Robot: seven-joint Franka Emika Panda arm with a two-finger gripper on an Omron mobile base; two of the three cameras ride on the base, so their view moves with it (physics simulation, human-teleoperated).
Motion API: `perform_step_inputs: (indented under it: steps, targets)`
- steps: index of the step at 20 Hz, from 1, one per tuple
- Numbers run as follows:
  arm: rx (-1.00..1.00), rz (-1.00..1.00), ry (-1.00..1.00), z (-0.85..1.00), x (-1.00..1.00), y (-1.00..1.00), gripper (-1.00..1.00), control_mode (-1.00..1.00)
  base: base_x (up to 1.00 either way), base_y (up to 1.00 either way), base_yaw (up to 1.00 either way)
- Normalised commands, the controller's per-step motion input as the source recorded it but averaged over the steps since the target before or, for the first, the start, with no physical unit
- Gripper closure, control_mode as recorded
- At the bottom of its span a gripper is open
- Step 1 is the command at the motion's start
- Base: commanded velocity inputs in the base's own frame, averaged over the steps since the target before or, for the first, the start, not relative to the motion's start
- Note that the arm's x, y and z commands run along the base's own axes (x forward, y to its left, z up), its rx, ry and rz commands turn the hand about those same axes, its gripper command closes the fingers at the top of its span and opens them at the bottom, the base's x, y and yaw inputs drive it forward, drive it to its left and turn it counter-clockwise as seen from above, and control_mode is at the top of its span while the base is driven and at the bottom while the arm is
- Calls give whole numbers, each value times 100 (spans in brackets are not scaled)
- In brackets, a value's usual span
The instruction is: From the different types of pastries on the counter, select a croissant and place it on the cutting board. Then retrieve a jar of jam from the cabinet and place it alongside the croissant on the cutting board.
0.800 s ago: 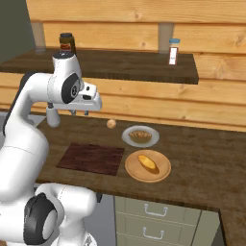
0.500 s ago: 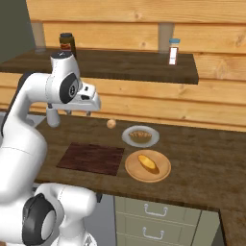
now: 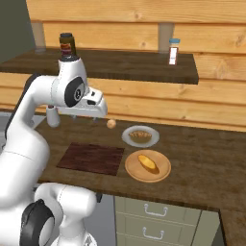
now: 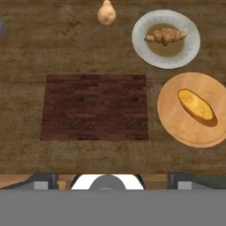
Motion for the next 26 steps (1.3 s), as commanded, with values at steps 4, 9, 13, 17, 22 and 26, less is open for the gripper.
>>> perform_step_inputs:
  steps: [4, 9, 13, 17, 22, 26]
  targets:
    - [0, -2, 13, -30, 0, -42, -100, -100, 0, 0, 0]
    - [0, 0, 9, -51, 0, -46, -100, -100, 0, 0, 0]
    - [0, 0, 4, -54, 0, -39, -100, -100, 0, 0, 0]
    - [0, 0, 1, -49, 4, -34, -100, -100, 0, 0, 0]
    - [0, -4, 2, -42, 65, -16, -100, -100, 0, 0, 0]
    - [0, -1, 8, -31, 66, -13, -100, -100, 0, 0, 0]
